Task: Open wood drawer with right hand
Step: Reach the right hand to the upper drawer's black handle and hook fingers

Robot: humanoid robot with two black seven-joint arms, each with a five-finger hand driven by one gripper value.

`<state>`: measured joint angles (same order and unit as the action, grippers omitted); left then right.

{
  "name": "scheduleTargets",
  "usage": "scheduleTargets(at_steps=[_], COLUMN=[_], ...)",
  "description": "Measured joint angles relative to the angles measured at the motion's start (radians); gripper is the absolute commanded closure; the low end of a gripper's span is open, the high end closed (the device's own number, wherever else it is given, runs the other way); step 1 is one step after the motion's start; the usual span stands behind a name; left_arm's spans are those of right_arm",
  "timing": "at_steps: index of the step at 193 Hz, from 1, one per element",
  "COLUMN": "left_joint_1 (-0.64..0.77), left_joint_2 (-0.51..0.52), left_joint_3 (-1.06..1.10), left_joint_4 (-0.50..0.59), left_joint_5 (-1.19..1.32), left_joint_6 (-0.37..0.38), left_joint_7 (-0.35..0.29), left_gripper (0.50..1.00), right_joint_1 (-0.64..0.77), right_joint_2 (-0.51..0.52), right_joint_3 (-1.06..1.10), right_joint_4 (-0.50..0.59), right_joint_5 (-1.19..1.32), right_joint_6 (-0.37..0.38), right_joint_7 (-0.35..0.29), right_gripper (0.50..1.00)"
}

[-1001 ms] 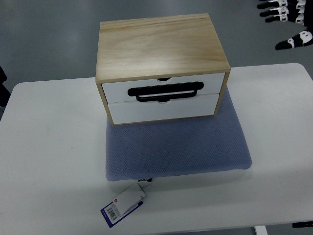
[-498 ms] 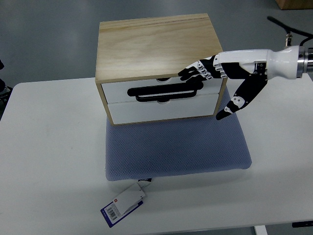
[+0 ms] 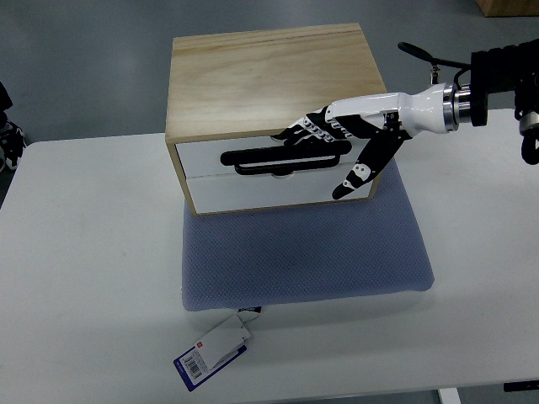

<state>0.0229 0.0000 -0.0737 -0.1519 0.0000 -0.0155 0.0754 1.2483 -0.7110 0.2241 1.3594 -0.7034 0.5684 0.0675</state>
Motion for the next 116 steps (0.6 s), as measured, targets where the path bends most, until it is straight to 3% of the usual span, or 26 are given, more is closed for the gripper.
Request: scheduleTargets(at_steps=[116], left_joint_1=[0.000], left_joint_2=[0.000], left_joint_3=[0.000], left_joint_4=[0.000], left_joint_5=[0.000], left_joint_6=[0.000], left_joint_7=[0.000], left_gripper=[0.500], right_joint_1=[0.008], right_joint_2=[0.069], right_joint_3=[-0.032], right_joint_4=[-0.085], right_joint_5=[-0.025], right_joint_6=[-0.003], right_joint_7=[0.000], right_gripper=[0.560])
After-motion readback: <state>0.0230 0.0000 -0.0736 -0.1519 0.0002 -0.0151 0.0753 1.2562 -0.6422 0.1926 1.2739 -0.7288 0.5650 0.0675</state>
